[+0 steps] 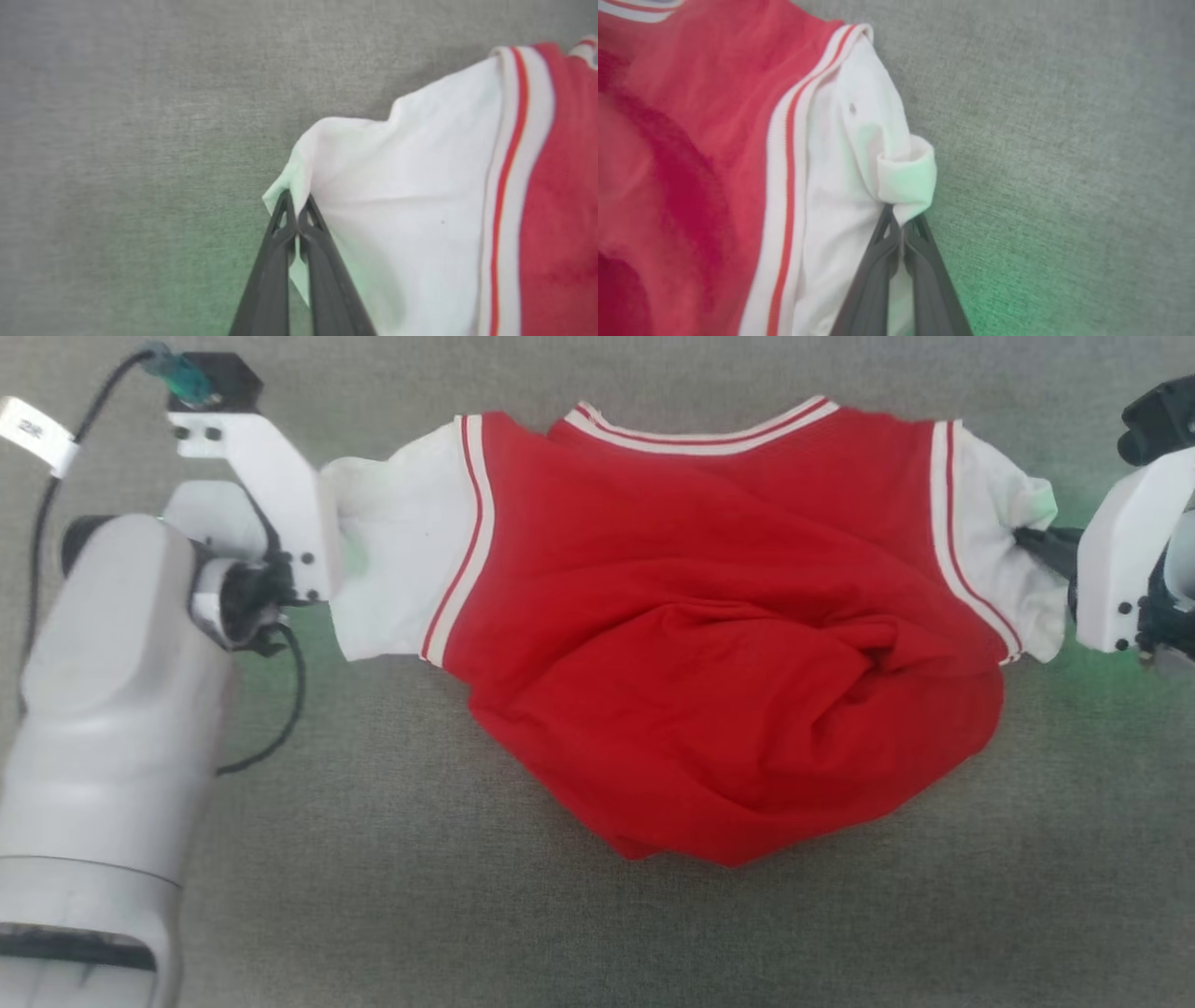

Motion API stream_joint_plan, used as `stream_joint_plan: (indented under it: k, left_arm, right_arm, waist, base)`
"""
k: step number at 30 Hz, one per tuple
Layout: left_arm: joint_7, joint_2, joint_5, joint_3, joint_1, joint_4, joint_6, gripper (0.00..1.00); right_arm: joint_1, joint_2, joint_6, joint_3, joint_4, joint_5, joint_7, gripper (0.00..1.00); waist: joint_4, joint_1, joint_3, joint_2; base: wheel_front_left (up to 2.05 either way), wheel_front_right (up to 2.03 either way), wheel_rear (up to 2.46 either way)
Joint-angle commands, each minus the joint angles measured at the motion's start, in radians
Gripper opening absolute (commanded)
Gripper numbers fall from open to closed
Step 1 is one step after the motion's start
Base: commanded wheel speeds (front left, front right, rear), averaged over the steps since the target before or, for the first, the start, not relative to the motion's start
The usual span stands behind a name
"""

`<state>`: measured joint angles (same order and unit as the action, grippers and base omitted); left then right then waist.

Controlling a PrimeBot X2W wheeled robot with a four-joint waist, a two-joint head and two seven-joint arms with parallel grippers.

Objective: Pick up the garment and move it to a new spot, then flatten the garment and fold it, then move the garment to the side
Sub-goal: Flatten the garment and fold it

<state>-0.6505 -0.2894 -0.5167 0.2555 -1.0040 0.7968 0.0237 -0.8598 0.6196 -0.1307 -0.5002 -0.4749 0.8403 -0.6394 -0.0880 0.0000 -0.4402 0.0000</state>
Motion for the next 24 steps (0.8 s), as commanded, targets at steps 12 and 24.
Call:
stream_joint_plan:
  k: [12,24]
  left_arm:
    - [-0.053,-0.081,0.036,0.023,-0.076,-0.159,0.001,0.00]
    - [-0.095,-0.159,0.074,0.055,-0.142,-0.306,0.022,0.00]
  right_arm:
    - [-0.081,0.039,0.000,0.002,0.108,0.028,0.064,0.00]
    - [-0.200,0.004,0.000,-0.005,0.151,0.007,0.063,0.00]
  waist:
    - [0.030,0.0000,0.185,0.0000]
    - [0.067,0.0000,0.345,0.0000]
  base:
    - [0.00,0.00,0.00]
    - [0.00,0.00,0.00]
